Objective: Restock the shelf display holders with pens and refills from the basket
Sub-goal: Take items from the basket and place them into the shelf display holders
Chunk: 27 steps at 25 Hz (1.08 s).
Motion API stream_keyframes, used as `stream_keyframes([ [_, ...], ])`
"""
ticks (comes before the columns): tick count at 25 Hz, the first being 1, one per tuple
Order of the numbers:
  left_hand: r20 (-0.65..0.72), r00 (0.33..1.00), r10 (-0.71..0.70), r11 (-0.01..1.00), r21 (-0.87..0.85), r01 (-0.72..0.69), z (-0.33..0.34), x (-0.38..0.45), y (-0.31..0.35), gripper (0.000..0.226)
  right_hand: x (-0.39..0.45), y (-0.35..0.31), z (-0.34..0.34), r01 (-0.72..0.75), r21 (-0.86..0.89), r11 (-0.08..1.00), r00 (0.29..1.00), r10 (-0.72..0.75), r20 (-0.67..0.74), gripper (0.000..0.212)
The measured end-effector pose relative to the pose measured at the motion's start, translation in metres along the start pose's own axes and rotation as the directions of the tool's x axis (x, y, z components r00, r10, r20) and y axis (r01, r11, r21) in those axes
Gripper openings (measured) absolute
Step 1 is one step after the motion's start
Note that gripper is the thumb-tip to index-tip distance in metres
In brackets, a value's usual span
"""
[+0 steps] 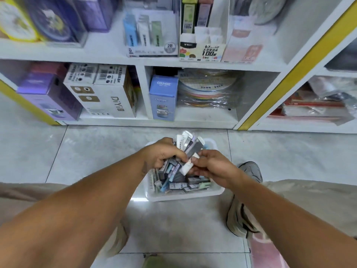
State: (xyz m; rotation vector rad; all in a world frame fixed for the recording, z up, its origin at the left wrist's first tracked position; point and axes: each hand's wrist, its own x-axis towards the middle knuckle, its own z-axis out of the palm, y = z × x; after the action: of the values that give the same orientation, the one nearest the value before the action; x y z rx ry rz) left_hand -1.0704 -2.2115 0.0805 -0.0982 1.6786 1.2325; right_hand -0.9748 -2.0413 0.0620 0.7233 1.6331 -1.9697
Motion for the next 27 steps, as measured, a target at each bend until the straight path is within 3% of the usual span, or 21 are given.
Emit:
stream_keyframes([
  [3,-0.051,0.997,0.052,0.996,-0.068,-0.055,-0.002,-0.031,0.025,0.039,-0.027,-0.035,-0.007,0.076,-0.076,0.994,0.997,-0.074,0.023,0.017],
  [7,-0.113,0.984,0.136,0.986,-0.082,-0.145,-0.006,-0.074,0.067,0.027,-0.066,-0.088,-0.015,0.146,-0.018,0.989,0.988,-0.145,0.054,0.022],
  [11,-0.165,0.97,0.181,0.972,-0.119,-0.202,-0.013,-0.108,0.115,0.018,-0.102,-0.145,-0.015,0.321,-0.196,0.927,0.944,-0.33,-0.015,0.028],
  [15,-0.155,0.967,0.205,0.962,-0.149,-0.228,-0.019,-0.132,0.16,0.012,-0.119,-0.207,-0.009,0.41,-0.291,0.864,0.889,-0.45,-0.083,0.017],
  [19,-0.208,0.952,0.224,0.947,-0.184,-0.263,-0.031,-0.144,0.199,0.006,-0.118,-0.257,0.006,0.455,-0.21,0.865,0.884,-0.467,-0.005,0.027],
  [22,-0.242,0.942,0.232,0.908,-0.294,-0.299,-0.049,-0.149,0.225,0.006,-0.101,-0.293,0.021,0.501,-0.281,0.818,0.85,-0.527,-0.018,0.035],
  [27,-0.331,0.912,0.241,0.838,-0.402,-0.367,-0.084,-0.148,0.239,0.007,-0.059,-0.328,0.043,0.557,-0.353,0.752,0.785,-0.615,-0.071,0.023],
])
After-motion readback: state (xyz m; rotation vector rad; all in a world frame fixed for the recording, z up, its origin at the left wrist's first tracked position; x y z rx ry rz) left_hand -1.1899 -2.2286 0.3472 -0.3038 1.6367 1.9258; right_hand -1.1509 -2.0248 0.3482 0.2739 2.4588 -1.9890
